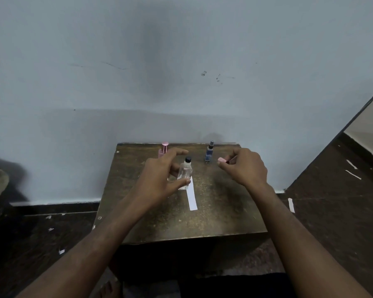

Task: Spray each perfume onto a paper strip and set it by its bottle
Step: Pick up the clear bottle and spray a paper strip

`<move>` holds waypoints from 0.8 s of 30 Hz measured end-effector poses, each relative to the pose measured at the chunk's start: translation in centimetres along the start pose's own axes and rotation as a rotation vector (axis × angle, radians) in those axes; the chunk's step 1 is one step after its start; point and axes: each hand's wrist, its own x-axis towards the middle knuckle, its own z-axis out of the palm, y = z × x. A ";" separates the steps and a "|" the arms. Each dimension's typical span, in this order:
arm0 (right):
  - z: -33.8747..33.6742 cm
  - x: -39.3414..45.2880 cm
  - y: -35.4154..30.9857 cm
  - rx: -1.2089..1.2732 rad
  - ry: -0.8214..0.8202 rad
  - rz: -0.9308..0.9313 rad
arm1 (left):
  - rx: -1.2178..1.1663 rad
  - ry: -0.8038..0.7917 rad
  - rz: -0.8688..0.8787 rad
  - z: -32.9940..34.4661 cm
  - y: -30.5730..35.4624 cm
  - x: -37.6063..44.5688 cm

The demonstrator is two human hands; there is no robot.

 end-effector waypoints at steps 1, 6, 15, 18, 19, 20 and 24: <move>0.1 0.4 -0.1 -0.007 0.005 0.006 | -0.001 0.001 0.012 -0.1 -0.2 -0.2; 0.7 1.0 -0.9 -0.142 -0.054 -0.020 | 0.005 -0.001 -0.006 -0.2 -0.5 -0.2; 0.5 1.0 -0.8 -0.216 -0.179 0.006 | 0.001 -0.029 -0.034 0.1 -0.1 0.0; -1.1 0.3 -1.4 -0.169 -0.029 -0.047 | -0.007 -0.026 -0.043 0.0 -0.2 -0.1; -1.7 -0.3 -1.9 -0.090 0.064 -0.096 | -0.010 -0.023 -0.048 -0.1 -0.2 -0.1; -2.2 -1.0 -2.6 0.036 0.129 -0.145 | -0.019 -0.019 -0.054 -0.2 -0.1 -0.1; -2.3 -3.8 -5.5 0.504 -0.079 -0.225 | -0.116 0.008 -0.087 -0.2 0.4 -0.1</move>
